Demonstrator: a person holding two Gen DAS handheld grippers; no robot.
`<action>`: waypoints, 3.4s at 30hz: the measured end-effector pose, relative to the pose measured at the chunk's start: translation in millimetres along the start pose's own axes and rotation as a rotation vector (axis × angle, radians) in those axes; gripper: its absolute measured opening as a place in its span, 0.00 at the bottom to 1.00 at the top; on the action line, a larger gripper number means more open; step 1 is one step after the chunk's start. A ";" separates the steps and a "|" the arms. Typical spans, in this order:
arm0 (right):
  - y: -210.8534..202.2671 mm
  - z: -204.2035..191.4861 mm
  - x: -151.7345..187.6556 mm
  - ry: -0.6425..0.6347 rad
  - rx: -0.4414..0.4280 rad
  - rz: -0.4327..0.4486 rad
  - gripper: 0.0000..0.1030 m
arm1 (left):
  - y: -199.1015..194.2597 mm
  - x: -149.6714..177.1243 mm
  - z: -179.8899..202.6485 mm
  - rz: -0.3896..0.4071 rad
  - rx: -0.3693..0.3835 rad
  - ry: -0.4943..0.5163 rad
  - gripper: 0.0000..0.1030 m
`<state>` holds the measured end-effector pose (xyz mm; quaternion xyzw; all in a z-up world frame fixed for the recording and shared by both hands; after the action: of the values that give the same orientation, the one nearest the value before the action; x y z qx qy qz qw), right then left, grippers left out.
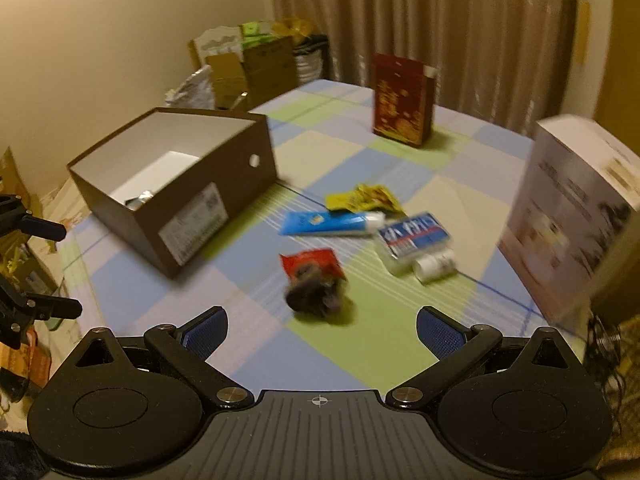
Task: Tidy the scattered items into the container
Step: 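Withdraw both tools from the box toward the red packet and dark scrunchie, then grasp the red snack packet with the left tool while the right tool grasps the dark scrunchie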
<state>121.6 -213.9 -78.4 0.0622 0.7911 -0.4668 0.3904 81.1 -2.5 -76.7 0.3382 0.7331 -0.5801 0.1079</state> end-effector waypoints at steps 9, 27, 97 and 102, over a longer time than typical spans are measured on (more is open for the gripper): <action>-11.9 32.8 20.8 0.099 0.040 -0.003 1.00 | 22.8 -31.3 49.9 0.028 0.110 0.098 0.91; 48.3 37.6 11.5 0.245 0.003 0.008 1.00 | 65.5 -95.5 47.6 0.095 0.184 0.335 0.88; 5.5 115.3 44.0 0.401 0.058 0.059 0.19 | 201.9 -122.0 144.8 -0.237 0.319 0.372 0.26; 5.5 104.3 44.5 0.388 0.037 0.044 0.19 | 166.8 -112.5 144.1 -0.183 0.345 0.304 0.25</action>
<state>152.0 -304.8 -139.3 0.1754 0.8412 -0.4520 0.2396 235.1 -160.9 -188.2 0.3670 0.6587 -0.6466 -0.1159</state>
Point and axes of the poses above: each gripper's, at about its wrist camera, not at the fingertips, and y roughly the way its jaws point, z to its right, x to its underside, the point moved 7 cm from there along y, roughly the way its jaws point, and after that the axes turned 12 degrees about -x, right-handed, at the moved point
